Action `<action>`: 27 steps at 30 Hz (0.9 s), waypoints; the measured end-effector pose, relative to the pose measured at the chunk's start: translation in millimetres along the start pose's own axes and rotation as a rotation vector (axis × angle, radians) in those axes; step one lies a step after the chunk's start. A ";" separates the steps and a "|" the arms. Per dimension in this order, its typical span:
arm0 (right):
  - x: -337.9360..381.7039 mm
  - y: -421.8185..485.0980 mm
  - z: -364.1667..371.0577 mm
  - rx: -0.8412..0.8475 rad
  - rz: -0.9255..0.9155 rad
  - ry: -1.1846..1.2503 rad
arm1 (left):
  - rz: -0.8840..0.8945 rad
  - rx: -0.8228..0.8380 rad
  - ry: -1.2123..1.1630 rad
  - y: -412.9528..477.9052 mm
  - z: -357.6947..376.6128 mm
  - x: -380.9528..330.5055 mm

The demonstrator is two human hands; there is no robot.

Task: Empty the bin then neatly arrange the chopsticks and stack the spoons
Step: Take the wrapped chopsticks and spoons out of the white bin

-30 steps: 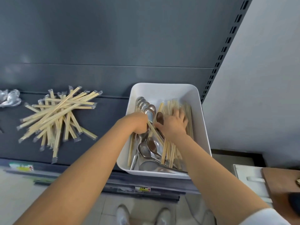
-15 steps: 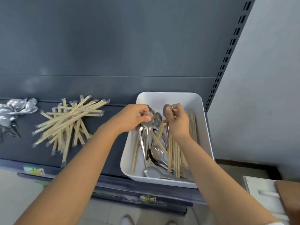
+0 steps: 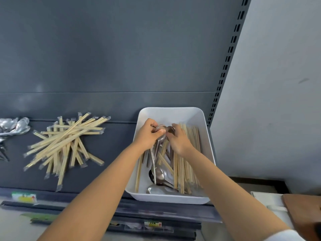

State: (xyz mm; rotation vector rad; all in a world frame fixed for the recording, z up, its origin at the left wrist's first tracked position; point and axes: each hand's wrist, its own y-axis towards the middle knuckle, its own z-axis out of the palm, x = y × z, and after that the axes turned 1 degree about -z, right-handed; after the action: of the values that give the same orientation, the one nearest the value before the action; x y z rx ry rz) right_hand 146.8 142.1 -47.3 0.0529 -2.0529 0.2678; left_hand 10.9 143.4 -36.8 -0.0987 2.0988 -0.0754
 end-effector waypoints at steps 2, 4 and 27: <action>-2.8 -4.4 -2.4 -0.035 -0.077 -0.131 | 0.015 0.024 0.014 1.5 3.8 0.5; -1.2 -6.9 -1.2 -0.084 -0.154 -0.091 | 0.018 0.038 -0.005 2.0 5.5 -5.0; -8.2 -4.4 -22.3 -0.046 0.207 -0.235 | -0.372 0.004 -0.519 -1.0 -8.4 -17.7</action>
State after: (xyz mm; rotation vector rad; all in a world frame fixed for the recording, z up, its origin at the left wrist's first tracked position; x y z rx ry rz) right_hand 170.7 141.9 -43.6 -0.1647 -2.3005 0.3564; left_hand 12.7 144.3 -17.3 -0.4574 1.5420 -0.2500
